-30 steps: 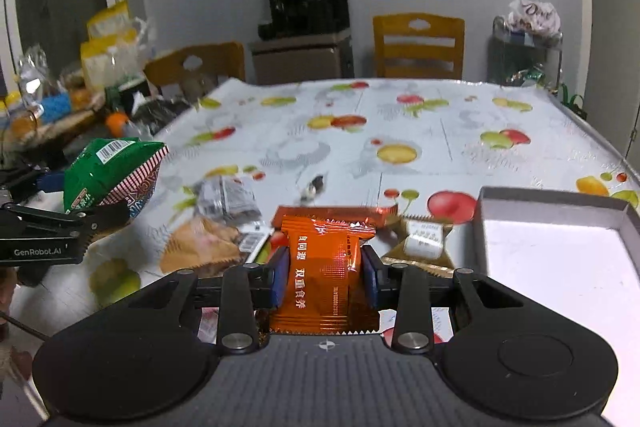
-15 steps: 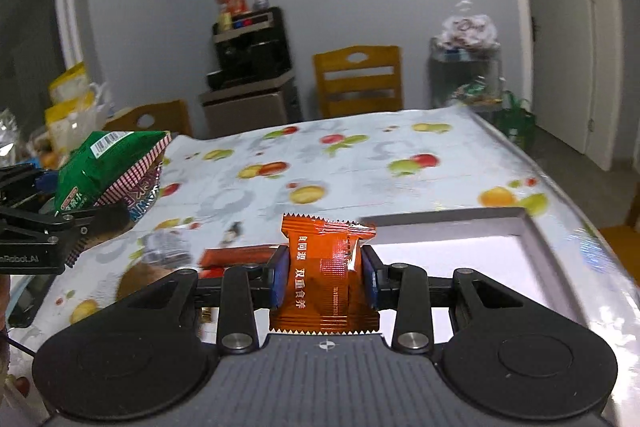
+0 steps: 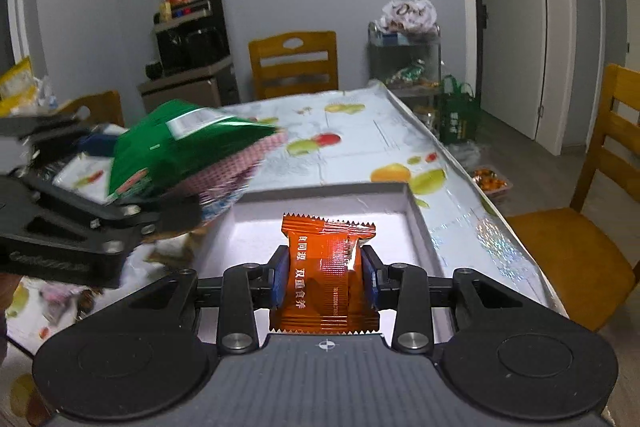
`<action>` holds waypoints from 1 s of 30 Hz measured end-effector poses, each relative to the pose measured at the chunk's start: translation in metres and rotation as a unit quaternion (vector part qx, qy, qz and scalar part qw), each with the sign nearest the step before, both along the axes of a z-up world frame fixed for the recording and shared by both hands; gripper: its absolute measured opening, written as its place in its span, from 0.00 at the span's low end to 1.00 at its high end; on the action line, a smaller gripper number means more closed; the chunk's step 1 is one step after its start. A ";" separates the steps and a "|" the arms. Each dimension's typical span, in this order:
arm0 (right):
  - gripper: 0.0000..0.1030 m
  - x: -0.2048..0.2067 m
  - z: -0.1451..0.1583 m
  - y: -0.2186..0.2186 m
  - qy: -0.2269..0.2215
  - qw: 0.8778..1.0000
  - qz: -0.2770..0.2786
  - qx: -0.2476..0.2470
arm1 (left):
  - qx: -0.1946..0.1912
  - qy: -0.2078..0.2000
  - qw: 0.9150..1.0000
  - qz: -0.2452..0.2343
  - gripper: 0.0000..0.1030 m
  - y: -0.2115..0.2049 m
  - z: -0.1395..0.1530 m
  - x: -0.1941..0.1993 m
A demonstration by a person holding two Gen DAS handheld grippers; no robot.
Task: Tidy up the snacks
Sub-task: 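Carry the green bag and orange packet into the gray box with both tools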
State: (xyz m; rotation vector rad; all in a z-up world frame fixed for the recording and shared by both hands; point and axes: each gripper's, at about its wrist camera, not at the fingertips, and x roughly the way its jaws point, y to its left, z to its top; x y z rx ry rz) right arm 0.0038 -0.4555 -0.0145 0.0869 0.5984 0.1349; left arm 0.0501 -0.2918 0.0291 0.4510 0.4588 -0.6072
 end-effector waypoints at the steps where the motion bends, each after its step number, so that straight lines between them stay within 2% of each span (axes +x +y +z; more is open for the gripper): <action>1: 0.37 0.001 -0.002 -0.002 0.004 1.000 0.001 -0.002 | 0.010 0.000 1.000 -0.006 0.77 -0.007 -0.006 0.012; 5: 0.37 0.002 -0.011 -0.003 0.019 1.000 0.009 -0.020 | 0.040 0.003 0.999 -0.022 0.77 -0.038 -0.017 0.028; 9: 0.37 0.005 -0.019 -0.004 0.030 0.999 0.008 -0.034 | 0.089 -0.005 0.993 -0.071 0.78 -0.060 -0.032 0.033; 12: 0.37 0.005 -0.023 -0.005 0.035 0.999 0.007 -0.038 | 0.107 0.001 0.991 -0.076 0.78 -0.072 -0.042 0.045; 22: 0.37 0.008 -0.030 0.001 0.046 0.997 0.006 -0.062 | 0.105 0.015 0.992 -0.068 0.81 -0.085 -0.063 0.063; 27: 0.38 0.010 -0.027 0.000 0.044 0.997 0.005 -0.065 | 0.087 0.026 0.994 -0.066 0.82 -0.084 -0.066 0.065; 30: 0.41 0.006 -0.025 0.000 0.042 0.997 0.005 -0.060 | 0.075 0.025 0.995 -0.067 0.84 -0.081 -0.064 0.062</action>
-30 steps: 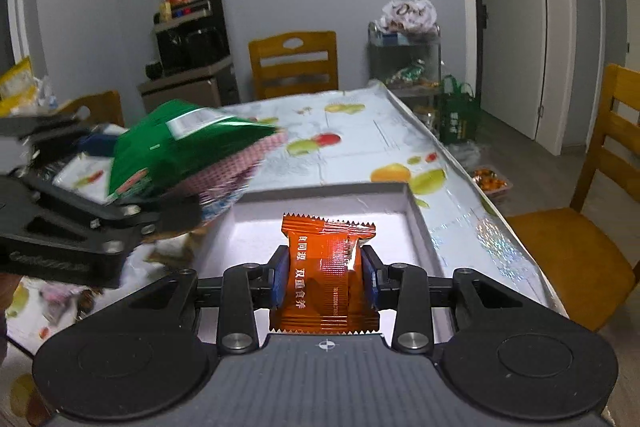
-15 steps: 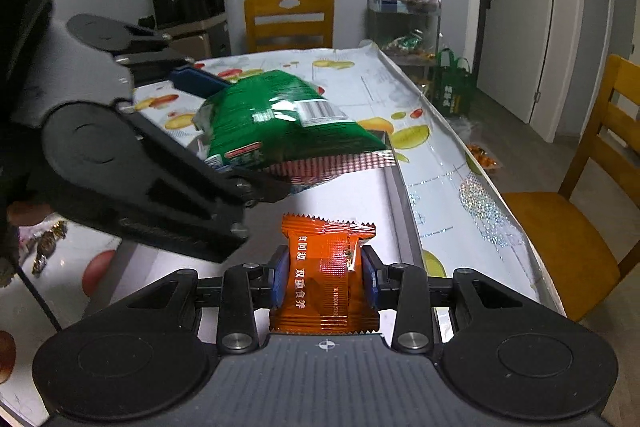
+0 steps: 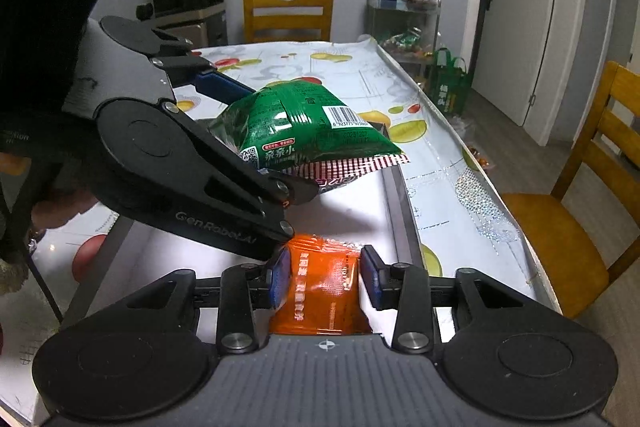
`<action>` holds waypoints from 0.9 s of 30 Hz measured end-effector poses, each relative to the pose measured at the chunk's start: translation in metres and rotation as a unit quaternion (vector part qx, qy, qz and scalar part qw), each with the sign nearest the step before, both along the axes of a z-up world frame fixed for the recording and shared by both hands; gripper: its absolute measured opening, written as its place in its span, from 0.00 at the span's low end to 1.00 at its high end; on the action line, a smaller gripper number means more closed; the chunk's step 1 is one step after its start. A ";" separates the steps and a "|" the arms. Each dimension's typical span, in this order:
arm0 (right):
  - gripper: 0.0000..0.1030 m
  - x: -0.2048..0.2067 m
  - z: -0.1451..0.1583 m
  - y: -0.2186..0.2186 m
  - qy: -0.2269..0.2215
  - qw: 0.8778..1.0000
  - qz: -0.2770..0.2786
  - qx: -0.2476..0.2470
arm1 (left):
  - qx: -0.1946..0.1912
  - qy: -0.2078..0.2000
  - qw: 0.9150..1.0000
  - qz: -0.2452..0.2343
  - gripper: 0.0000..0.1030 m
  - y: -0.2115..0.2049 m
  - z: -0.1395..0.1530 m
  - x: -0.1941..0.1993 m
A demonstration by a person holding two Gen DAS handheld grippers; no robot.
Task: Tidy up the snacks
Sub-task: 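Carry the green bag and orange packet into the gray box with both tools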
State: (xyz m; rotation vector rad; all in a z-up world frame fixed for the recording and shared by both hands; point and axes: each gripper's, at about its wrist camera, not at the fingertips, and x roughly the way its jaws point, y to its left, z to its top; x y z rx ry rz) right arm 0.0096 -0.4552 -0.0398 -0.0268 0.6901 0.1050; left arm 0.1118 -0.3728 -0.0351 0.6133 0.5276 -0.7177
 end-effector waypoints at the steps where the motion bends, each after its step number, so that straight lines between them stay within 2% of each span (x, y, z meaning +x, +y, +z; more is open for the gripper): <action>1: 0.44 -0.001 0.001 -0.001 -0.001 1.000 0.000 0.001 | -0.005 0.000 1.000 0.000 0.86 0.002 0.001 -0.002; 4: 0.52 -0.004 0.003 -0.001 -0.006 1.000 -0.001 0.002 | -0.026 0.002 1.000 -0.006 0.91 0.008 0.007 -0.008; 8: 0.55 -0.007 0.007 -0.001 -0.012 1.000 -0.003 0.005 | -0.037 0.006 0.999 -0.003 0.93 0.012 0.013 -0.012; 10: 0.67 -0.009 0.009 -0.002 -0.017 1.000 -0.004 0.009 | -0.039 0.005 0.999 -0.002 0.93 0.015 0.015 -0.015; 12: 0.74 -0.012 0.013 -0.003 -0.025 1.000 -0.006 0.012 | -0.043 0.004 0.999 0.001 0.93 0.020 0.018 -0.020; 16: 0.81 -0.016 0.021 -0.003 -0.034 0.999 -0.006 0.022 | -0.055 0.005 0.998 0.011 0.93 0.031 0.027 -0.029; 27: 0.82 -0.022 0.028 0.013 -0.041 0.999 -0.007 0.009 | -0.081 -0.006 0.997 0.015 0.94 0.062 0.048 -0.055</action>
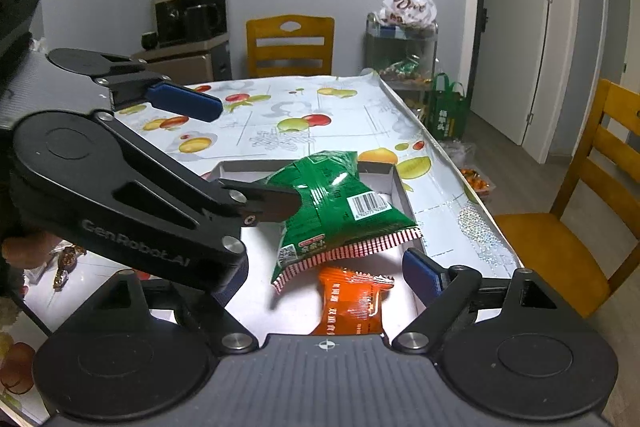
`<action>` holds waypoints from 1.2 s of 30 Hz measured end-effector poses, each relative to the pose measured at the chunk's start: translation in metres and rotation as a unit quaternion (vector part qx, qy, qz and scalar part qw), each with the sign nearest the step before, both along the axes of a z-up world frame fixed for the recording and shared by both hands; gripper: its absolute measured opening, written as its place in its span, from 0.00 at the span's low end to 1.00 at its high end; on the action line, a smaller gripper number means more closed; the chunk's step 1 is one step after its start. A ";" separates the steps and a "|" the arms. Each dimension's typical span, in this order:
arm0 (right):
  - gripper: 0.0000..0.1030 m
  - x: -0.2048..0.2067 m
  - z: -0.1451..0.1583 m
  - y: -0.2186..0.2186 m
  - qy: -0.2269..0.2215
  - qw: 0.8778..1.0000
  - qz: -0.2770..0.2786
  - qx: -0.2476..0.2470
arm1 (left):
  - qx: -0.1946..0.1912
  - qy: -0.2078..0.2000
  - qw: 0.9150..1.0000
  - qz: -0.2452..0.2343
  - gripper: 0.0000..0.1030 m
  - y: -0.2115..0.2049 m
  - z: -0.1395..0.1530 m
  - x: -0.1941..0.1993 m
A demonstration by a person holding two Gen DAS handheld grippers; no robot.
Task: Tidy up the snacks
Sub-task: 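Carry the green bag and orange packet into the gray box with both tools, then release both snacks in the box and withdraw both tools to the table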
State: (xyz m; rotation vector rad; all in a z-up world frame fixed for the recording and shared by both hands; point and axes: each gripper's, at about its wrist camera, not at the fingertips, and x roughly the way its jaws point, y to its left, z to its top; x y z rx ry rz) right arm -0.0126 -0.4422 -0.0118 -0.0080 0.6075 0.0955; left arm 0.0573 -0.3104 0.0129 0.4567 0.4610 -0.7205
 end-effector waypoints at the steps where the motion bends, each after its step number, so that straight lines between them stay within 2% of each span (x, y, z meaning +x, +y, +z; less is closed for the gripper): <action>1: 0.82 -0.001 0.001 0.002 0.000 1.000 -0.001 -0.001 | -0.002 -0.001 1.000 0.000 0.94 0.004 0.001 -0.002; 13: 0.88 -0.012 0.012 0.026 -0.014 1.000 0.008 -0.004 | -0.040 -0.009 0.999 0.025 0.94 0.054 0.024 -0.024; 17: 0.89 -0.017 0.019 0.037 -0.020 1.000 0.021 0.012 | -0.059 -0.010 0.997 0.045 0.96 0.083 0.033 -0.033; 24: 0.93 -0.019 0.029 0.063 -0.025 0.999 0.037 0.006 | -0.085 -0.021 0.993 0.076 0.98 0.139 0.043 -0.052; 36: 0.97 -0.018 0.039 0.105 -0.031 0.997 0.075 0.001 | -0.116 -0.012 0.984 0.133 0.99 0.230 0.042 -0.074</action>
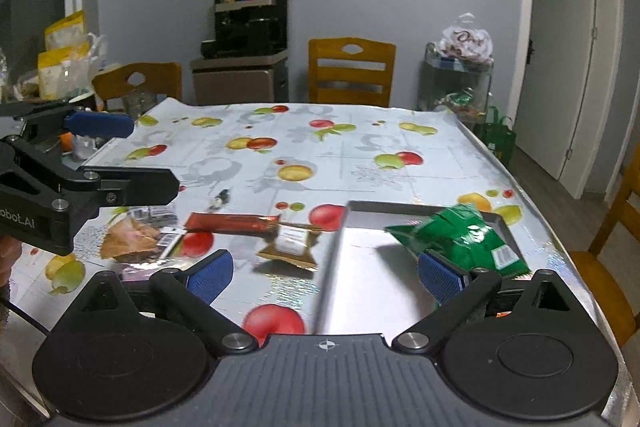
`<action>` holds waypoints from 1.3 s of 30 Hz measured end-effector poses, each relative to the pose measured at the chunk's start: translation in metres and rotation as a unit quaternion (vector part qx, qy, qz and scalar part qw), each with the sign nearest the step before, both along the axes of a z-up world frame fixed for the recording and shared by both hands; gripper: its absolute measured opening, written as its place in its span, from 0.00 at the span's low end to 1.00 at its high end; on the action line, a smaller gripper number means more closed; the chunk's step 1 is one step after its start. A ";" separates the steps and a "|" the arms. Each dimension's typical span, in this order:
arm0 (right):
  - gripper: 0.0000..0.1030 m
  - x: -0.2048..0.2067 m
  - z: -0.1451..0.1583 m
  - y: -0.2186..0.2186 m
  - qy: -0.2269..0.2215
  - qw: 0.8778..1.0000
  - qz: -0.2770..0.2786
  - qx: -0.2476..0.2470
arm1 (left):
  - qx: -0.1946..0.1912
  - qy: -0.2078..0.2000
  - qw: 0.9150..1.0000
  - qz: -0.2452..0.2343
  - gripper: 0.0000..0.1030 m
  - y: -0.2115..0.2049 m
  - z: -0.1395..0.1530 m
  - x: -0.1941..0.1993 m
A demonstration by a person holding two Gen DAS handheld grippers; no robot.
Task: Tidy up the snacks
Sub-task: 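Release both snacks in the box and withdraw both tools to the table, then grasp the brown cookie packet with the left tool while the right tool grasps wrapped chocolates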
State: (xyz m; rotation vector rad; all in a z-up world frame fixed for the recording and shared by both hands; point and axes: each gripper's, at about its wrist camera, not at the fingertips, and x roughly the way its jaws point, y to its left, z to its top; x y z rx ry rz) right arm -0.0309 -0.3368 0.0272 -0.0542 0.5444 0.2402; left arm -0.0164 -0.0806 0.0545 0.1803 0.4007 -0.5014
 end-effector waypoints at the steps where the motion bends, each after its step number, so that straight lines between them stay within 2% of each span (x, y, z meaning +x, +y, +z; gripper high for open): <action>1: 0.97 0.000 0.001 0.004 -0.003 1.000 0.003 0.003 | 0.001 0.000 1.000 0.008 0.99 0.007 -0.001 -0.001; 11: 0.99 -0.003 -0.008 0.030 -0.025 0.998 0.037 0.045 | 0.004 0.019 0.994 0.107 0.99 0.081 -0.019 -0.009; 18: 0.99 0.001 -0.020 0.060 -0.018 0.996 0.074 0.046 | 0.046 0.014 0.985 0.166 0.99 0.116 -0.041 -0.012; 23: 0.99 0.009 -0.032 0.082 -0.004 0.996 0.085 0.027 | 0.042 0.036 0.981 0.185 0.99 0.128 -0.056 -0.002; 27: 0.97 0.012 -0.045 0.092 0.013 0.996 0.089 0.008 | 0.032 0.056 0.984 0.165 0.99 0.119 -0.068 0.011; 29: 0.94 0.013 -0.052 0.094 0.025 0.995 0.092 0.004 | 0.030 0.064 0.986 0.151 0.99 0.112 -0.072 0.016; 34: 0.73 0.018 -0.063 0.100 0.050 0.994 0.094 -0.005 | 0.031 0.078 0.987 0.136 0.99 0.090 -0.081 0.027; 39: 0.61 0.021 -0.070 0.107 0.049 0.994 0.098 -0.015 | 0.029 0.077 0.987 0.140 0.99 0.078 -0.090 0.036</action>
